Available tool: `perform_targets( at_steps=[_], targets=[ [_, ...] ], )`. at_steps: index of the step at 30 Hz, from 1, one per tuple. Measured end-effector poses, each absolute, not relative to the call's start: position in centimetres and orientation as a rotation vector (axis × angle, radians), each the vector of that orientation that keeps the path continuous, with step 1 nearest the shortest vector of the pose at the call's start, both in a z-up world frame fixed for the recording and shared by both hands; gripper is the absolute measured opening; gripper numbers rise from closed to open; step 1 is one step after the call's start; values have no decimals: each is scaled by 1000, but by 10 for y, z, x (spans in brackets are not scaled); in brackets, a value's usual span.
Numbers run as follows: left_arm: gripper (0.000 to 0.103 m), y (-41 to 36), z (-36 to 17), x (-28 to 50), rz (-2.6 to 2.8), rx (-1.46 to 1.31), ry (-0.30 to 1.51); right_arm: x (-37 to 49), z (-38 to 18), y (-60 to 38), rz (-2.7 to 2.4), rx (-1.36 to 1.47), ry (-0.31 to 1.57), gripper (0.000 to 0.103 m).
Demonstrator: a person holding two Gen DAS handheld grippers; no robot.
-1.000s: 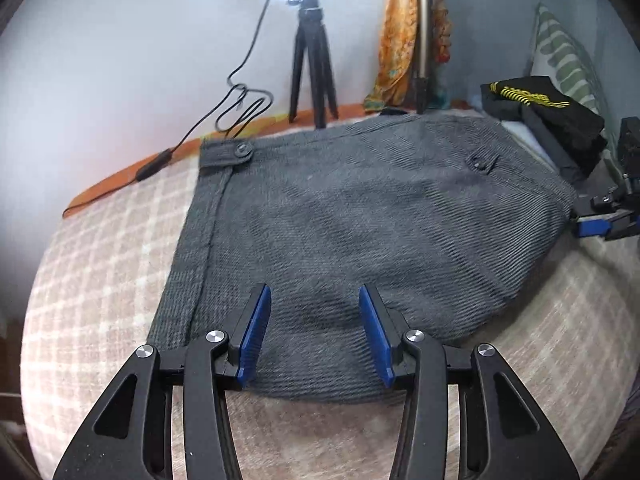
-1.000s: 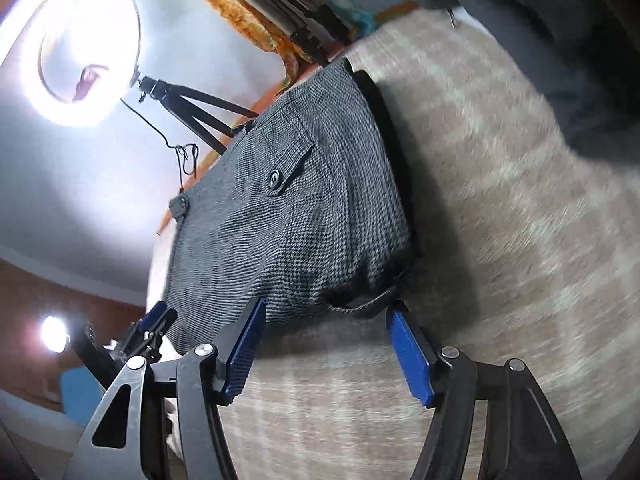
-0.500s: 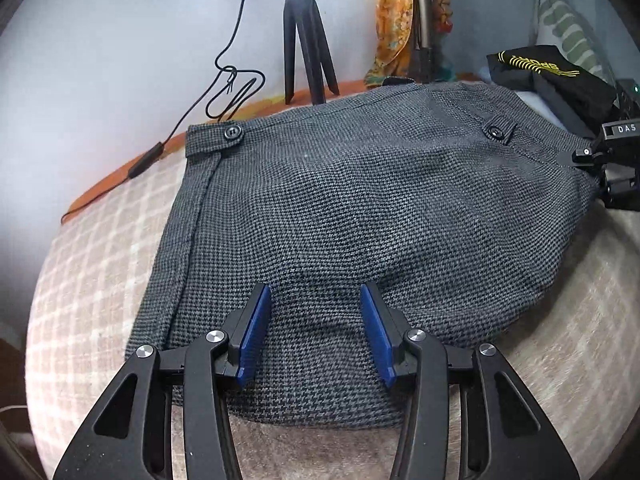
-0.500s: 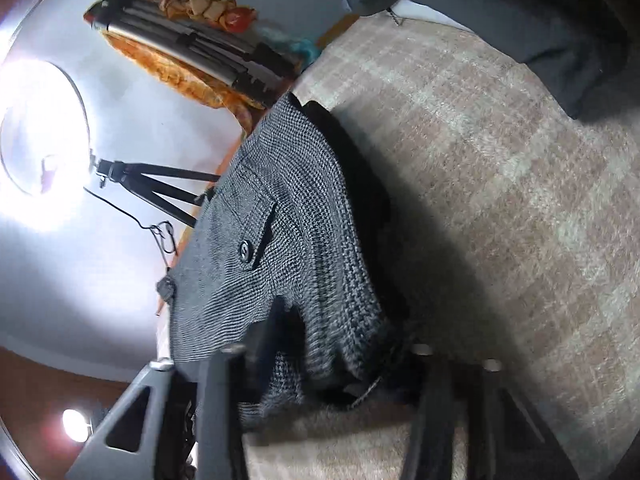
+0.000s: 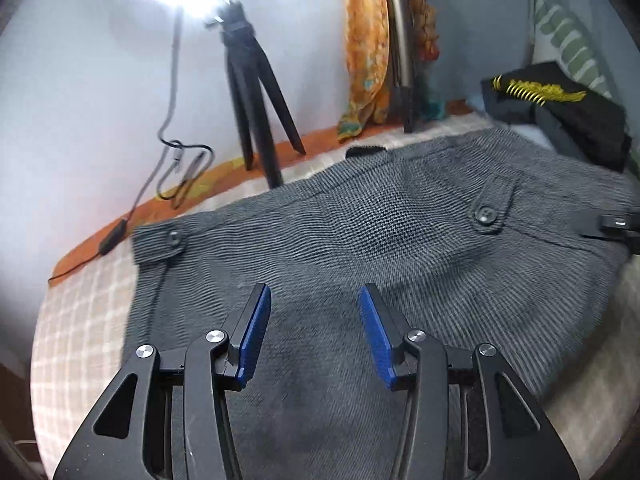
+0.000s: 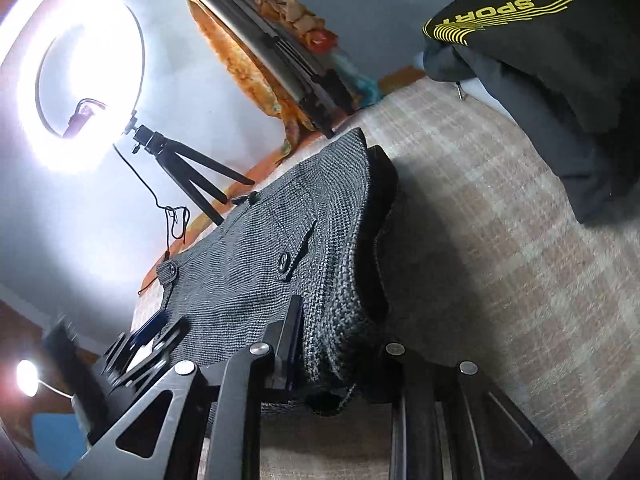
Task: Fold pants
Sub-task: 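Lift the held edge with the right gripper, fold it over, then release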
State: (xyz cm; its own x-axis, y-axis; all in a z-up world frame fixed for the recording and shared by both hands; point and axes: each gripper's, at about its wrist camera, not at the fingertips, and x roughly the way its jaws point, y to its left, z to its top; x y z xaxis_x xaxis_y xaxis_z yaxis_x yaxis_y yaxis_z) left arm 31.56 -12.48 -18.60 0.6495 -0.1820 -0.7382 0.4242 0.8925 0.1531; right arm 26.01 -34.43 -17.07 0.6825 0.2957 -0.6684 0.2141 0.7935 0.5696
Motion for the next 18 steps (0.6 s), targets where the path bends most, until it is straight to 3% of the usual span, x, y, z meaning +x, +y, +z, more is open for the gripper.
perform_targets(
  at_steps=[5, 18],
  targets=[
    [47, -128, -211, 327, -348, 339, 859, 259, -169, -347, 63, 675, 837, 21],
    [48, -55, -188, 266, -344, 244, 803, 264, -146, -327, 63, 578, 800, 21]
  ],
)
